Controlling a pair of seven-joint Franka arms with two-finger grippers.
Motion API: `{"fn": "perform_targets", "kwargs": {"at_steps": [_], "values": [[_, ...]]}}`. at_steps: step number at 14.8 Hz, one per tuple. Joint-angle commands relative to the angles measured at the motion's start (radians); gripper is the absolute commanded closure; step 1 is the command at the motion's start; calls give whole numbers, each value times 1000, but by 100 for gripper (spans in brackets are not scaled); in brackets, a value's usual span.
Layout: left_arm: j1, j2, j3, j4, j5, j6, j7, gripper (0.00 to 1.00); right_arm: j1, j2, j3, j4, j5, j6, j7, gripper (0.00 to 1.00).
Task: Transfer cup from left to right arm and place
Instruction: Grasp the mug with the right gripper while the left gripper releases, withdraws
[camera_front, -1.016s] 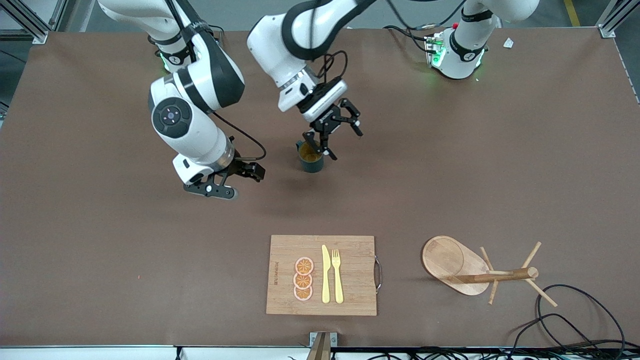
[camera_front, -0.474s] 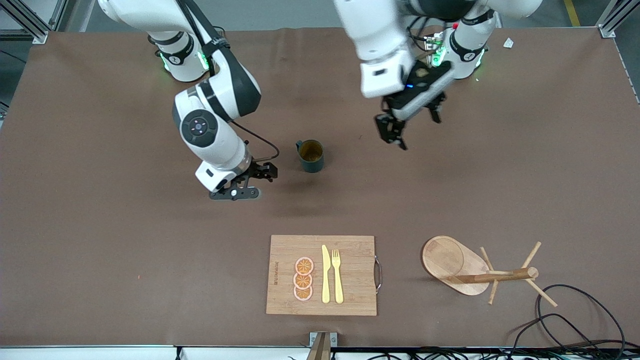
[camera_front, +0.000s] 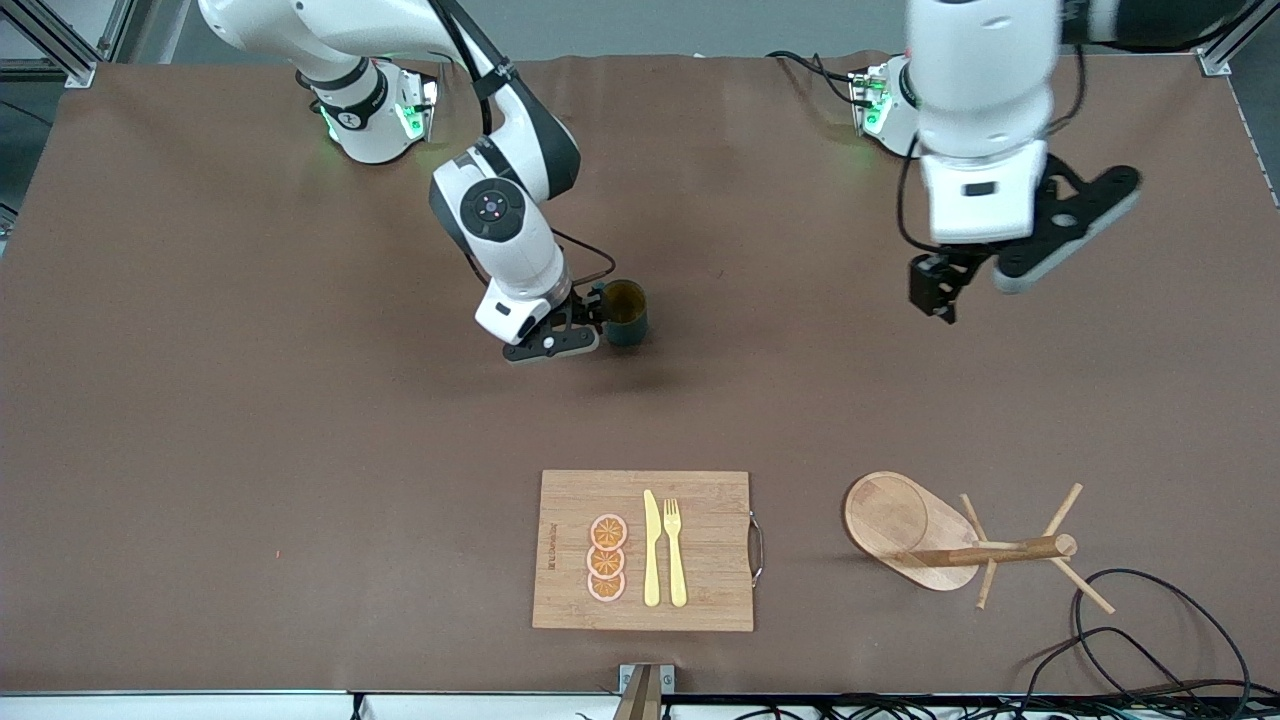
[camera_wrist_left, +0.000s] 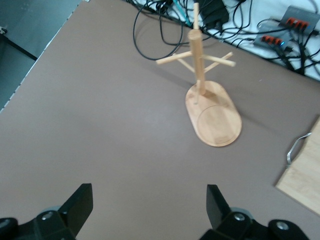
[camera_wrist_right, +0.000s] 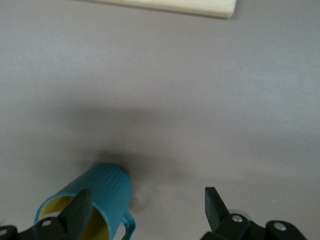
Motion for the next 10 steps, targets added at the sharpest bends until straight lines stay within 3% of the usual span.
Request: {"fn": "perform_targets", "kwargs": {"at_steps": [1, 6, 10], "values": [[80, -60, -9, -1, -73, -77, 192, 0, 29, -3, -10, -16, 4, 12, -16, 5], [225, -113, -5, -11, -205, -121, 602, 0, 66, 34, -11, -15, 1, 32, -14, 5], [334, -149, -5, -24, -343, -123, 814, 0, 87, 57, -11, -15, 1, 32, -14, 5]]}}
